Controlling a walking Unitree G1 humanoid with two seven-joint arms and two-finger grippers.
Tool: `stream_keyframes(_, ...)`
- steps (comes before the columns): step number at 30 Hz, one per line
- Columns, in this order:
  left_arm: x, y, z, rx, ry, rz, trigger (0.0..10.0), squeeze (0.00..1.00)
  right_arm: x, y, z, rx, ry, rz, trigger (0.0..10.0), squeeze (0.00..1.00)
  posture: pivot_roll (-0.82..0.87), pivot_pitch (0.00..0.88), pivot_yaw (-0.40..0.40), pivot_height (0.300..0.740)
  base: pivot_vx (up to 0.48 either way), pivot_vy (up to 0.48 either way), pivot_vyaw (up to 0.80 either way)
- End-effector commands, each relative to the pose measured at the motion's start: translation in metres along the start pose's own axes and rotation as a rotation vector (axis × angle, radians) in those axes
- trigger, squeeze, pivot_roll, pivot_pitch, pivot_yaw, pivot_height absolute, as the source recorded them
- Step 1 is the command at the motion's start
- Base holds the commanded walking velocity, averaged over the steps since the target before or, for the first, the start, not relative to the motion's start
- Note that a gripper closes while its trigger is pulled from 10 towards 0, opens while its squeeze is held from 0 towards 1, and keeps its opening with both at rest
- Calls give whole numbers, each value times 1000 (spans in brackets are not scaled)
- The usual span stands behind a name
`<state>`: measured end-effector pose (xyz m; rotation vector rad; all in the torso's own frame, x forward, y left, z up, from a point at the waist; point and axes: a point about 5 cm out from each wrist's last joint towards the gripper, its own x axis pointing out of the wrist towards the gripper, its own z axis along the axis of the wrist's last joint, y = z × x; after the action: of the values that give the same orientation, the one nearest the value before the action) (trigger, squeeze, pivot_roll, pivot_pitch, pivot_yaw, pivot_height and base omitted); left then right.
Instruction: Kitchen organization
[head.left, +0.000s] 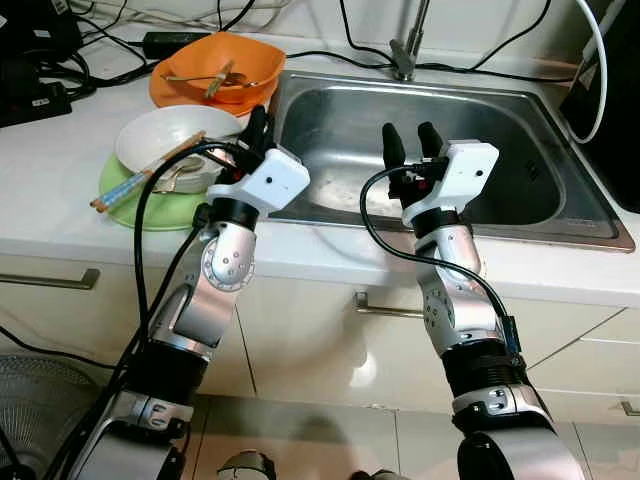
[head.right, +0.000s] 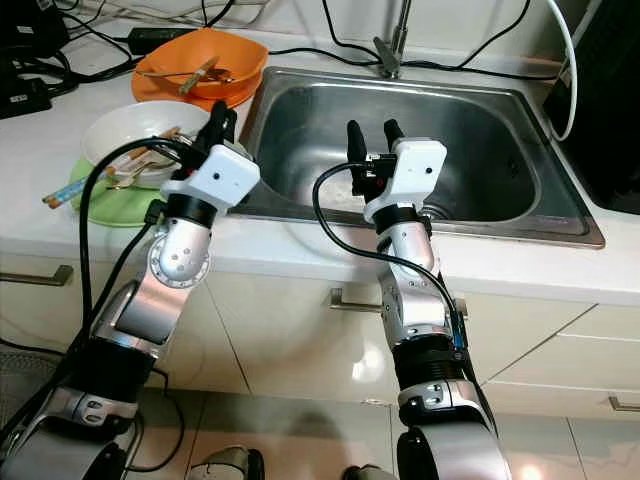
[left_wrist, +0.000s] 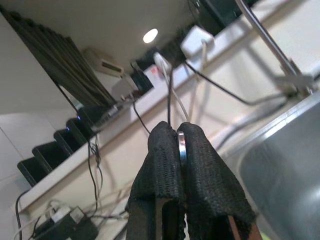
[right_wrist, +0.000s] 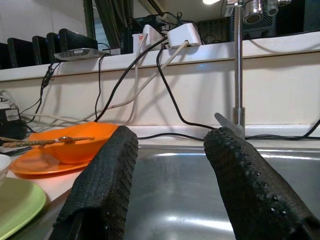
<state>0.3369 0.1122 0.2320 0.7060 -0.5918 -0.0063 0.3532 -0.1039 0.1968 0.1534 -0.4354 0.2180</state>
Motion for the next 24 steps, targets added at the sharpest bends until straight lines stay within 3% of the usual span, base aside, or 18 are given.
stream_keyframes(1,8,7,16,-42,-68,23,10000,0,1,-2,-1,12,9,-8,10000,0,140,87,-48,740,0,0,0)
stream_keyframes(7,8,4,14,-184,-17,11,10000,0,0,0,-2,15,15,4,10000,0,140,89,-50,740,0,0,0)
stream_keyframes(15,2,-10,8,-202,35,-83,10000,0,-1,2,-4,14,22,14,10000,0,138,93,-49,740,0,0,0)
stream_keyframes(16,3,-9,14,-240,1,-78,10000,0,-1,2,-4,15,21,14,10000,0,138,95,-50,740,0,0,0)
stream_keyframes(20,5,-3,26,-265,-75,-55,10000,0,-1,2,-4,17,23,14,10000,0,138,95,-49,740,0,0,0)
stream_keyframes(24,6,7,42,-252,-193,-11,10000,0,-2,3,-6,17,31,14,10000,0,142,95,-51,740,0,0,0)
